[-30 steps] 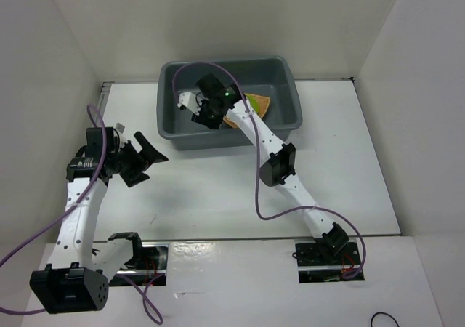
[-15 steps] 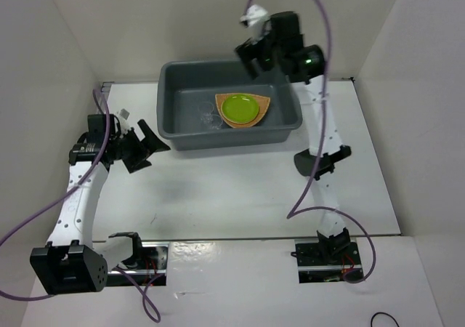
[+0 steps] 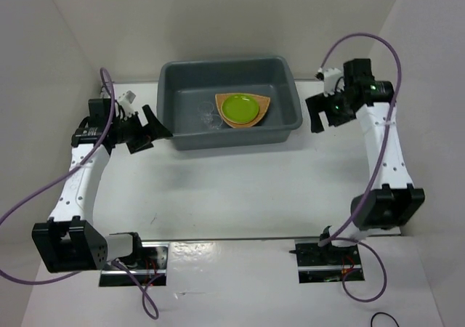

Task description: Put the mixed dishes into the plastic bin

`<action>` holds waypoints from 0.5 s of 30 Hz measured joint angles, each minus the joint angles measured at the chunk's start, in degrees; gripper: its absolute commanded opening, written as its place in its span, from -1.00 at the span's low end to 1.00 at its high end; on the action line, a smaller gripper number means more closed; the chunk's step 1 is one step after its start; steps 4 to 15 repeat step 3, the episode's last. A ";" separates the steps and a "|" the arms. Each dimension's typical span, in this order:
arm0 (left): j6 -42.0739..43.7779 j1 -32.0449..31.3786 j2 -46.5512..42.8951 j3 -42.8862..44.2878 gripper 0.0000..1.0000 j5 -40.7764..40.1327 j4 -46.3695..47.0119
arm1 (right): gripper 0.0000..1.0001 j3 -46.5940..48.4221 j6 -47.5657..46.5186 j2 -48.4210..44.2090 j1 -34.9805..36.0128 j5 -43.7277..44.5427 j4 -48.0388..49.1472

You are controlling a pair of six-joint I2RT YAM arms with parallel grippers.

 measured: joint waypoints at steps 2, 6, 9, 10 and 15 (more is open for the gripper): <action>0.04 0.00 1.38 1.46 1.00 -0.07 0.09 | 0.98 -6.01 -0.68 -4.66 -3.67 -1.84 0.50; 0.00 0.00 2.23 2.47 1.00 -0.09 0.37 | 0.98 -8.46 -1.05 -6.45 -5.57 -2.64 0.94; 0.00 0.00 2.23 2.47 1.00 -0.09 0.37 | 0.98 -8.46 -1.05 -6.45 -5.57 -2.64 0.94; 0.00 0.00 2.23 2.47 1.00 -0.09 0.37 | 0.98 -8.46 -1.05 -6.45 -5.57 -2.64 0.94; 0.00 0.00 2.23 2.47 1.00 -0.09 0.37 | 0.98 -8.46 -1.05 -6.45 -5.57 -2.64 0.94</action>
